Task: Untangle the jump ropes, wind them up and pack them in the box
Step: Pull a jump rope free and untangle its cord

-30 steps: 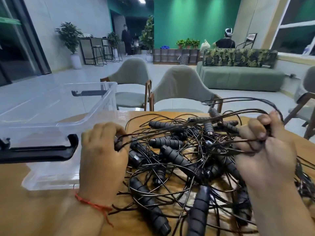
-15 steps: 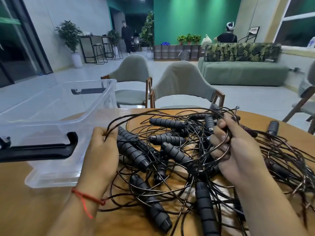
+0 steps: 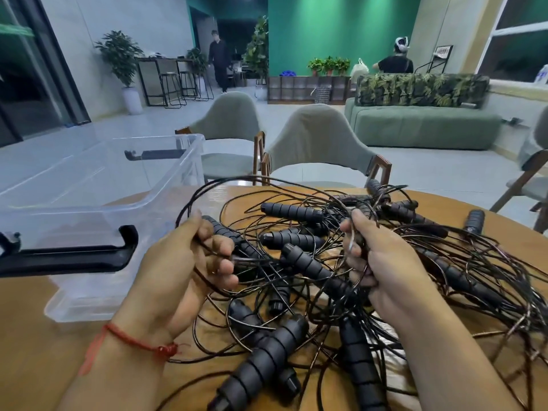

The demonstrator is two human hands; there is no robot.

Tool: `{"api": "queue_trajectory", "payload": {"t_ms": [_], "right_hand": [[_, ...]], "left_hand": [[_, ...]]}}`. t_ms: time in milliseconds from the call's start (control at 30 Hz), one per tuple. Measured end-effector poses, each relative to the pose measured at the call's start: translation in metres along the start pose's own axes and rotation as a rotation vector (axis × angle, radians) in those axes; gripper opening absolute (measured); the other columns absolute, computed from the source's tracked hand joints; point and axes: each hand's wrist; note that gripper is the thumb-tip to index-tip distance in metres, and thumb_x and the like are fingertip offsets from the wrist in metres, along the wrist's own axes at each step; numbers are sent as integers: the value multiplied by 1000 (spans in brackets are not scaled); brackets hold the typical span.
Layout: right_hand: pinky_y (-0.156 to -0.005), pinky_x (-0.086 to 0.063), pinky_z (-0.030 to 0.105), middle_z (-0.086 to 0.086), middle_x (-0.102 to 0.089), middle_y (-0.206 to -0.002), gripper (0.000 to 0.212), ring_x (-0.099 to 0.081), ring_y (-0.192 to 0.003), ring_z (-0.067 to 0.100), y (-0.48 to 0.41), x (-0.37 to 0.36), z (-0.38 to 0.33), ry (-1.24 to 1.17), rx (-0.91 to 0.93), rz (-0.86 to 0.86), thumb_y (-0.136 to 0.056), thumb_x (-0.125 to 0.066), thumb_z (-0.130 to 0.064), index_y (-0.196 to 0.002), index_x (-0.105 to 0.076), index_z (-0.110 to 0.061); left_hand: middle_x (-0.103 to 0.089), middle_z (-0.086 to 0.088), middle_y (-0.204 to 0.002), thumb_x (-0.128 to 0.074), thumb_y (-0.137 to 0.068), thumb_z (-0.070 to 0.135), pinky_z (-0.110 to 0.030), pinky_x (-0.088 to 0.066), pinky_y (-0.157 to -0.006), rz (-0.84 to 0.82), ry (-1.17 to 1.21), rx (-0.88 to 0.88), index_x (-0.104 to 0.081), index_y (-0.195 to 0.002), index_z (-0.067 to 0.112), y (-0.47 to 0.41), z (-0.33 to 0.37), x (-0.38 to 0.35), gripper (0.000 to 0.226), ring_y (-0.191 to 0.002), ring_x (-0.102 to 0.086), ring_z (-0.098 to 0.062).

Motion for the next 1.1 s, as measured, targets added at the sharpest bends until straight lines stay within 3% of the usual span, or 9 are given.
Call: {"api": "queue_trajectory", "payload": {"t_ms": [233,433,500,567,633,700,800,900,1100], "right_hand": [[-44,-32,20,-1,-59,-87,49,-41,-56,7,-2,4,0,117,39,35,-101,-61,-59,-132,-59,-21],[-92,-60,48,-8,-74,-115,38,-73,-100,18,-6,11,-6,329,108,66,-101,-56,-64,-129,-57,-38],[-84,-64,45,-5,-78,-107,35,-76,-90,18,-6,15,-6,394,97,44,-104,-60,-52,-133,-54,-34],[-58,-59,30,2,-79,-100,39,-72,-72,18,-5,18,-5,390,67,6,-107,-61,-28,-143,-46,-33],[-46,-48,25,3,-77,-86,39,-67,-61,18,-4,18,-4,427,74,-34,-108,-56,-15,-142,-47,-32],[-48,-44,28,-1,-73,-76,35,-64,-56,16,-5,17,-3,523,118,-33,-110,-51,-20,-141,-50,-37],[-54,-43,32,-2,-68,-73,23,-58,-55,12,-4,9,-10,645,212,26,-112,-45,-33,-130,-57,-41],[-60,-41,33,3,-70,-80,25,-54,-54,3,-9,-8,-31,747,387,76,-114,-40,-37,-115,-65,-33],[-51,-37,23,2,-68,-75,26,-45,-47,4,-62,-54,-90,418,584,42,-115,-43,-27,-124,-67,-27]], "left_hand": [[-69,-11,-81,-44,-111,31,-39,-65,-71,-44,99,-222,-62,-93,15,2,-5,-9,30,-87,-73,-26],[-62,-8,-75,-41,-113,31,-48,-63,-85,-40,155,-240,-60,-95,15,0,-7,-12,30,-88,-72,-25],[-53,-3,-69,-40,-114,33,-45,-59,-83,0,134,-253,-57,-93,17,-2,-8,-10,31,-74,-64,-20],[-40,1,-64,-40,-114,33,-38,-55,-80,18,110,-264,-56,-90,18,-4,-9,-10,32,-59,-47,-15],[-29,3,-62,-41,-114,33,-28,-52,-62,12,107,-259,-55,-88,18,-4,-8,-9,33,-51,-30,-12],[-25,4,-62,-43,-112,34,-20,-34,-42,4,110,-242,-55,-88,19,-3,-5,-8,31,-48,-22,-9],[-24,6,-61,-44,-113,35,-19,-16,-36,17,47,-255,-56,-88,20,-1,-1,-7,32,-46,-18,-7],[-23,7,-59,-43,-112,40,-18,-12,-38,25,30,-274,-56,-88,20,1,1,-7,33,-44,-16,-6],[-24,7,-59,-45,-113,35,-20,-10,-41,43,45,-262,-54,-85,22,1,0,-4,32,-44,-16,-7]]}}
Point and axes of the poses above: each hand's wrist, its own y-axis away from the middle knuckle, its own x-axis out of the back of the hand, z = x × y
